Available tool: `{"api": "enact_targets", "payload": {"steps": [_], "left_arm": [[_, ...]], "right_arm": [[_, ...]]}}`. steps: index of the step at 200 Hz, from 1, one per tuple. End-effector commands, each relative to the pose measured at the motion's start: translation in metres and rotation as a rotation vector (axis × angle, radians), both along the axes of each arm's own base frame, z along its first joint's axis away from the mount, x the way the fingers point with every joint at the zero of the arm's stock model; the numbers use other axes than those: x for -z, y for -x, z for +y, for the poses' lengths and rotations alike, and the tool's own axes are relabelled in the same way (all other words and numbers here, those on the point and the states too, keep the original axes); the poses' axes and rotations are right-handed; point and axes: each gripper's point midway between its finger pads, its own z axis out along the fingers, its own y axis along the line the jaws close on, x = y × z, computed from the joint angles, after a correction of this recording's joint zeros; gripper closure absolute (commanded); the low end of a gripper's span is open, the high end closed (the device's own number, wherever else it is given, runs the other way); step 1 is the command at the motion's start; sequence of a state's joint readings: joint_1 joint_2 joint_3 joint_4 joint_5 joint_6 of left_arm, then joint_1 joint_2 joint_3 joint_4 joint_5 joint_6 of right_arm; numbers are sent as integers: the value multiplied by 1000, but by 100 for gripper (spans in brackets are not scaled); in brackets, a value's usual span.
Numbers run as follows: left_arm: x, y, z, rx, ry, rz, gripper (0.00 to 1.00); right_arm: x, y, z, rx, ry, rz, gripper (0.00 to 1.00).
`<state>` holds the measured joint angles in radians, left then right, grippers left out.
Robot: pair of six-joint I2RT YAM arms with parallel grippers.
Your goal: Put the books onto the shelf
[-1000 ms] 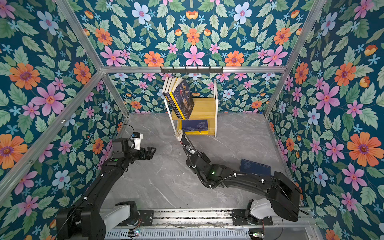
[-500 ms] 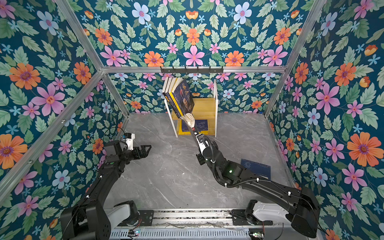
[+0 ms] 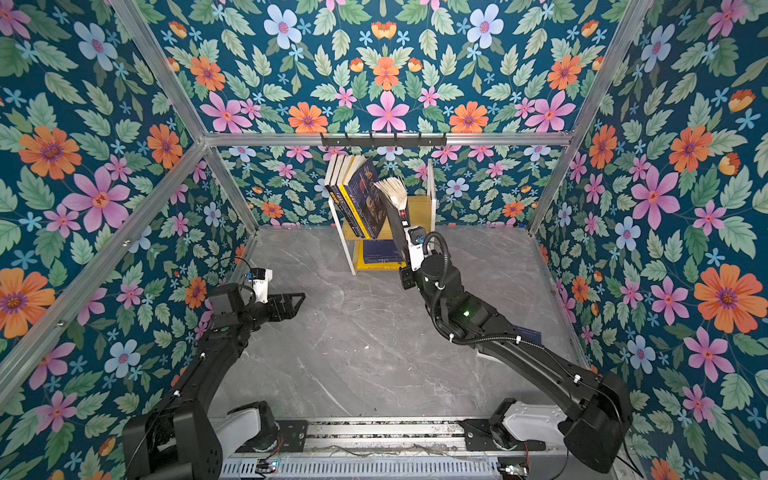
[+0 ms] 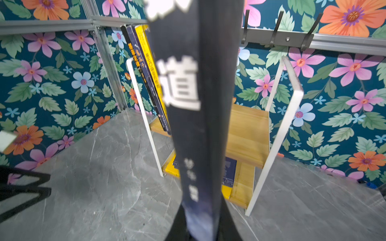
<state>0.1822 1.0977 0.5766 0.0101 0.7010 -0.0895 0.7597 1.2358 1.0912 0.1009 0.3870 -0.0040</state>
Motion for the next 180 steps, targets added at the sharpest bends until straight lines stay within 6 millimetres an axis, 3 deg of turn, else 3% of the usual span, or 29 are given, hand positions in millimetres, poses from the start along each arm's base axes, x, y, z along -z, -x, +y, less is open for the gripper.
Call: {"api": "enact_targets", "payload": {"steps": [1,43,81,87,118,180], "left_arm": [[-6,0,-3,23,-2,-34,0],[-5,-1,-4,26,-10,-27,0],[-5,-1,-6,28,-11,-26,0],[-6,0,-6,31,-12,-29,0],[-7,-1,-7,34,-8,-28,0],[-5,0,-11,43,10,-20,0]], "right_arm": [[-40,-18,-3,36,-95,-120,100],[-56,-71,-11,137,-190,-167,100],[-58,-118,13,148,-175,-192,100],[-42,-131,19,158,-149,-172,100],[-21,-156,21,206,-153,-141,100],[18,-167,35,169,-168,-58,100]]}}
